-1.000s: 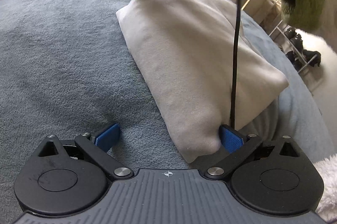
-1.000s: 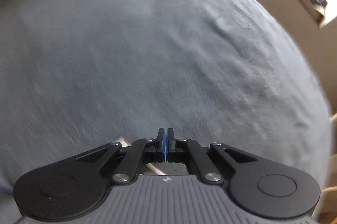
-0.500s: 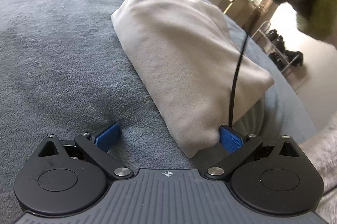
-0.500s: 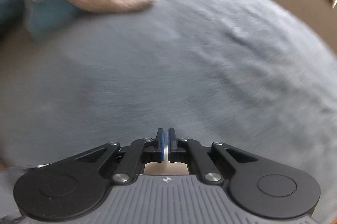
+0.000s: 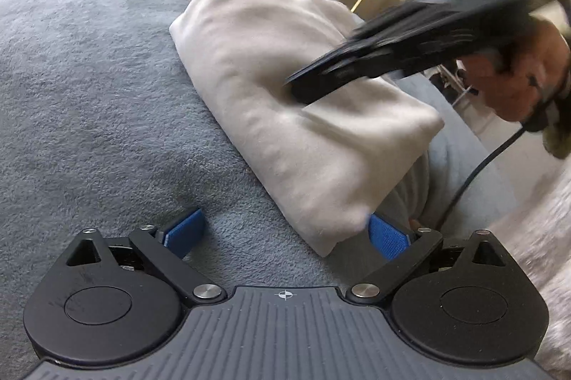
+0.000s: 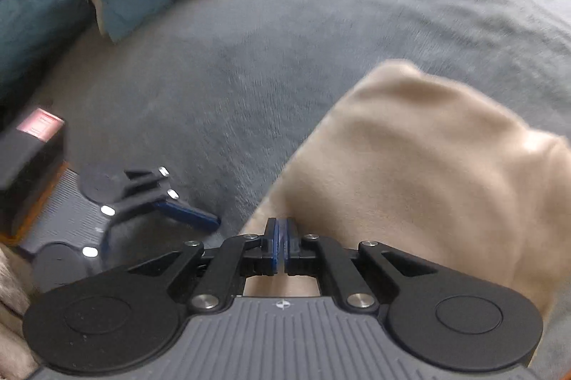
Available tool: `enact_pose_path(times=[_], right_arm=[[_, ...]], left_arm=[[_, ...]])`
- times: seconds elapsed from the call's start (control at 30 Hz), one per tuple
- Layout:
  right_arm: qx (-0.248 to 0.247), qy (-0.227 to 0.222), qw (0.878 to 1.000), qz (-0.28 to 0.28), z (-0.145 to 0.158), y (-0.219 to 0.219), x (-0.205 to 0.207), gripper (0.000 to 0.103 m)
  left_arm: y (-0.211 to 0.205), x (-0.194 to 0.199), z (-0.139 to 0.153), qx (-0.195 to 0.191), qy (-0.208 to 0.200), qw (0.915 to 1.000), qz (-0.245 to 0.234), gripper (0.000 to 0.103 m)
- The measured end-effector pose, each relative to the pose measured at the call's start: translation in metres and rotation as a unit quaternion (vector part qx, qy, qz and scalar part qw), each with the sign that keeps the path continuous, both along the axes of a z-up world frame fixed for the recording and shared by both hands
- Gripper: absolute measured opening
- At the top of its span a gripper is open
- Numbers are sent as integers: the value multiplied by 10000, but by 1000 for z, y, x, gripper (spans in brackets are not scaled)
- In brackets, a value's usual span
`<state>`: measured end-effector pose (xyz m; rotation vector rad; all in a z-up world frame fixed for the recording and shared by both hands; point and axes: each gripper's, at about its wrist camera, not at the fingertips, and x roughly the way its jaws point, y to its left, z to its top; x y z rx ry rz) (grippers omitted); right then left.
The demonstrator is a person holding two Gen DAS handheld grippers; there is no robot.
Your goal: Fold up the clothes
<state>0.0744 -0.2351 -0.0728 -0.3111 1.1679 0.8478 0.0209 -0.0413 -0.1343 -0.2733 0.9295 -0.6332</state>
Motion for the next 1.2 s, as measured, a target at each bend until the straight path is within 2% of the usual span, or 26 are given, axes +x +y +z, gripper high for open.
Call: enact_pose_path(times=[0.1,0.23,0.27,0.37,0.47,0.57,0.67,0.8,0.87,0.97,1.03,1.07,1.2], right_arm=[[123,-117,9996,-236,-4,-22,-13,0],[287,-272,9977,-551,-10,-52,-30,1],[328,-311,9970,-629,-11,-60,-34,1],[971,-355,9893,-1029,-18,-76,-36,1],[1482,-510,9780,-1374,-8,-96,-45,1],[1841,-857,9624,-1803,5,-132,-56,2],[1814,-828,9527,-2295,-8,-158,-60,2],[2019,-681,9461,-2440,-24,-171,-63,2],[2162,-657,9412,-2513,-26,-180,-66,3],[2457,-684,9234,-2870,-18,-215,-71,10],[2667,-572,9035,-3306,-19,-238,-63,24],[2770,-508,8923,-3528,-20,-249,-59,26],[3132,121,8731,-3734,-41,-266,-23,31]], left_arm=[[13,3,6,-196,157,9995,207,97],[16,26,31,15,10,9992,407,97],[9,38,39,59,-55,9994,331,97],[-9,72,70,93,-414,9991,-56,97],[-42,107,89,203,-742,9960,-451,97],[-74,127,86,428,-939,9915,-798,97],[-118,142,77,721,-1086,9858,-1055,97],[-154,160,48,1430,-1236,9773,-956,95],[-156,169,38,1455,-1017,9813,-738,95],[-151,175,34,1374,-787,9862,-476,96],[-147,178,32,1332,-662,9884,-320,96],[-146,180,32,1310,-600,9893,-242,96],[-135,181,38,1240,-457,9912,-120,95]])
